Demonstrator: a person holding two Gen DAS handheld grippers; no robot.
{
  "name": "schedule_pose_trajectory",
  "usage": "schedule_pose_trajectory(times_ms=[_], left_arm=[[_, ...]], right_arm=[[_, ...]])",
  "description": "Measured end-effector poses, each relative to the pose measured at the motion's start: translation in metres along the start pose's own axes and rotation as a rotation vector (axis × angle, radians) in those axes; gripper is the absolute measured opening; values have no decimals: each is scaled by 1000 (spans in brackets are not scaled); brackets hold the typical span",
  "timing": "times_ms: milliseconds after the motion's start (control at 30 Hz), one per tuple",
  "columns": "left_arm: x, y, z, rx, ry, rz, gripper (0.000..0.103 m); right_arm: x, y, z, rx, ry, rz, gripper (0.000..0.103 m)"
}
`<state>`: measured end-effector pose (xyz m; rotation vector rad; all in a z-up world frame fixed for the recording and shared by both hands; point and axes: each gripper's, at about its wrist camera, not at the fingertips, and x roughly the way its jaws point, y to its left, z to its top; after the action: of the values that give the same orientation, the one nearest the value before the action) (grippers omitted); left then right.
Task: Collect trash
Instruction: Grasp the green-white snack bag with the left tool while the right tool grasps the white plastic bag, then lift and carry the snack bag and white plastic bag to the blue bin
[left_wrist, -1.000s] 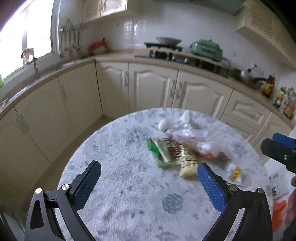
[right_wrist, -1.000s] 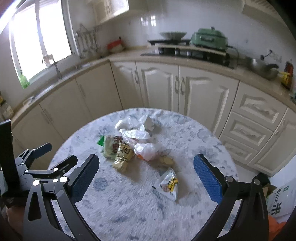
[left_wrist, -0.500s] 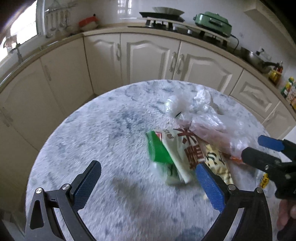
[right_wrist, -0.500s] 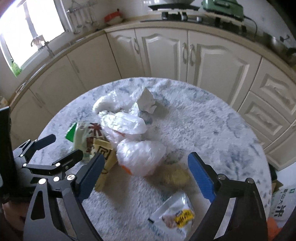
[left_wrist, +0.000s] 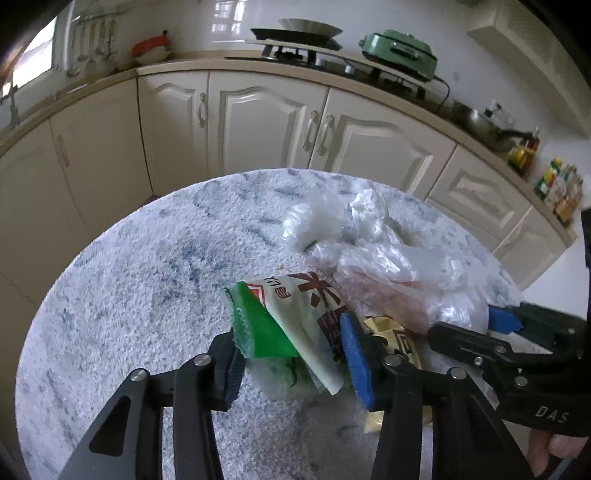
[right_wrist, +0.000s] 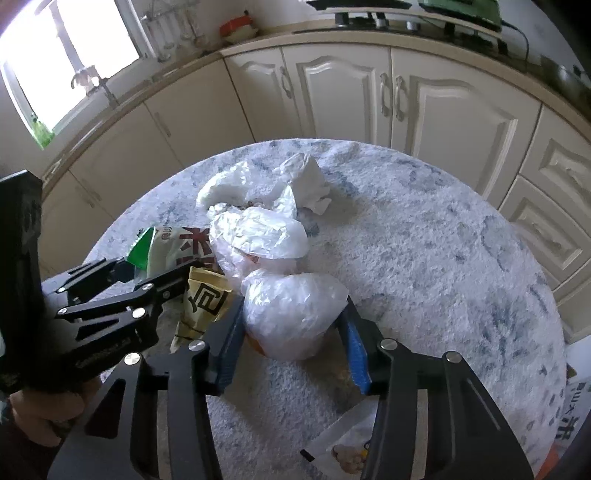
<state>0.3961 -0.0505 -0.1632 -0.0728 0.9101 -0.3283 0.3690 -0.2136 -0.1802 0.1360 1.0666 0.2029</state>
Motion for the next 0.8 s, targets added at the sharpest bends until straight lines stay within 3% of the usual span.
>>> schedule_pose_trajectory(times_ms=[167, 333, 467, 633, 700, 767, 800], left_arm=[[-12, 10, -8, -2, -43, 3, 32], [-13, 8, -16, 17, -49, 14, 33], [-22, -3, -23, 17, -20, 29, 42], [-16, -8, -19, 8, -27, 8, 39], [-13, -8, -19, 0, -31, -3, 37], [-15, -8, -20, -6, -38, -2, 33], [-17, -7, -21, -10, -47, -8, 31]], right_arm=[[-15, -5, -7, 16, -13, 8, 49], [-14, -1, -10, -27, 17, -15, 52], [-15, 0, 0, -40, 3, -42, 71], [10, 7, 22, -132, 53, -63, 72], [24, 12, 25, -158, 85, -30, 67], [30, 17, 24, -174, 99, -10, 40], [32, 19, 23, -180, 112, -10, 35]])
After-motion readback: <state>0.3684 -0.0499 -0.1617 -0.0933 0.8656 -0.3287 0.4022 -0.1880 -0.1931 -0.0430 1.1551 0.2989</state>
